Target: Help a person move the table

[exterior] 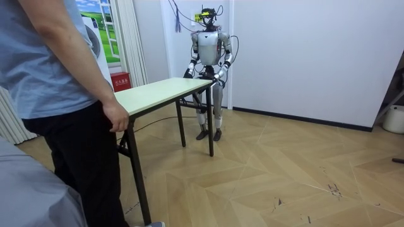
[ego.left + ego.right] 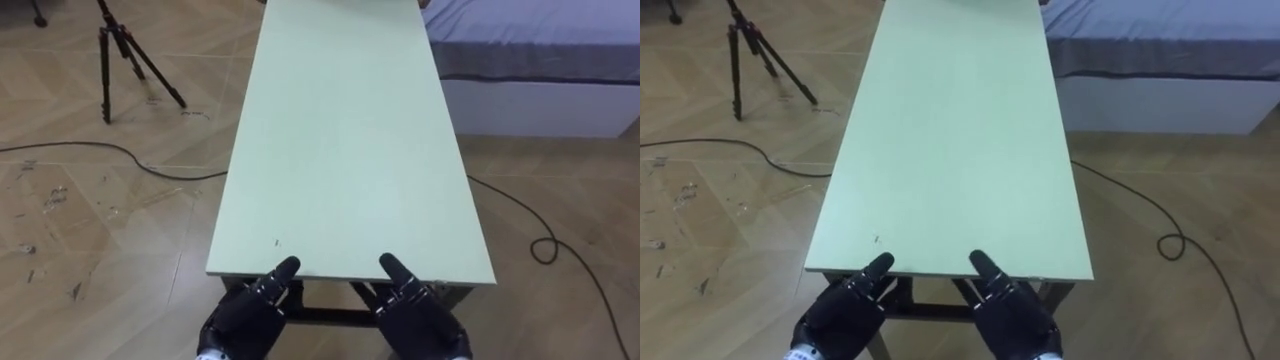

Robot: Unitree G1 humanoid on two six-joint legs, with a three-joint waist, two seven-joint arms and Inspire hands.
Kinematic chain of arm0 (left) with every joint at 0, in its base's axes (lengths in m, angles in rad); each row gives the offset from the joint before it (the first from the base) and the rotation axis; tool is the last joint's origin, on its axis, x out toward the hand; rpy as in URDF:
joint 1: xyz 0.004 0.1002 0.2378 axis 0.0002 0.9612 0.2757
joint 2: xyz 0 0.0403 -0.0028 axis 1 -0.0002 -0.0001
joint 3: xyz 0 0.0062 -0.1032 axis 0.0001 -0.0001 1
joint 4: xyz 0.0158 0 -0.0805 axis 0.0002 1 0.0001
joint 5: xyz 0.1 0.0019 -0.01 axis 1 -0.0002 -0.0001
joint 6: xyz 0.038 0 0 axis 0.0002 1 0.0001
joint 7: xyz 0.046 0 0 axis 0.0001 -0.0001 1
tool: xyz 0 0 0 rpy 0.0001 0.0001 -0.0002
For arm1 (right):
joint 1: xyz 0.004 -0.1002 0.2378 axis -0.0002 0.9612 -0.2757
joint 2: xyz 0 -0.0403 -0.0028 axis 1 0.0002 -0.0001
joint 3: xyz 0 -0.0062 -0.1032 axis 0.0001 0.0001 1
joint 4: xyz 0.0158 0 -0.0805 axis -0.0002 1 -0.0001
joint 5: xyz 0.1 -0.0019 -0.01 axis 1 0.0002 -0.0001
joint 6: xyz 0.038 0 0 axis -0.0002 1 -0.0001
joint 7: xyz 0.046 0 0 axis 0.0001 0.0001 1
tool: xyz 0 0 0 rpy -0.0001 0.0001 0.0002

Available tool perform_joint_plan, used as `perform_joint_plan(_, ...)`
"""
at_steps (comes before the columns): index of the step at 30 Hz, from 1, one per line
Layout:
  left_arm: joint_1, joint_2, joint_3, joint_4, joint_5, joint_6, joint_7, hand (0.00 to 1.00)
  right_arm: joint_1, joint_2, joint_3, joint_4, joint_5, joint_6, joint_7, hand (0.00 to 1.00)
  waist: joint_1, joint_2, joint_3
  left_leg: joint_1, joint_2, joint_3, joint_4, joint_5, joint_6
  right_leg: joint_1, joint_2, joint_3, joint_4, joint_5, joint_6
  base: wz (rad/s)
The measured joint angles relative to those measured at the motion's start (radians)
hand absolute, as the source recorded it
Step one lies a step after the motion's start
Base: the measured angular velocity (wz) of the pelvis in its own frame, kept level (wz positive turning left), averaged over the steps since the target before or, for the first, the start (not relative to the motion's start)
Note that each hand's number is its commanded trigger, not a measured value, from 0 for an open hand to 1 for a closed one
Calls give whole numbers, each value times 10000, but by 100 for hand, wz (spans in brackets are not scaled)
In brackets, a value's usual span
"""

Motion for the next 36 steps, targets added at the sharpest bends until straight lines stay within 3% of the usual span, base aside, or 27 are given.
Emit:
perform_joint_plan(2,1,-5,86,16,-29,183,63,0,28,3,-146,15,335,1,-133,0,-7,61,23,171,8,1,-21,5,-10,135,20,-7,-11,-1,-2,0)
perform_joint_plan(7,-20,-3,139,15,-207,362,198,0,39,16,-222,15,448,1,-227,0,0,117,-15,229,7,23,2,6,-11,139,21,19,-10,-1,-2,0)
perform_joint_plan(25,-25,-100,201,-357,-379,406,583,0,-15,143,-727,-24,710,-144,-877,0,-21,143,-35,310,10,7,-8,5,-13,244,26,19,-6,-2,-4,0)
perform_joint_plan(36,-25,-346,373,-616,-1325,405,584,0,-17,151,-723,-24,703,-148,-876,0,18,-2,50,321,12,16,-19,5,-15,235,25,37,55,-20,-32,0)
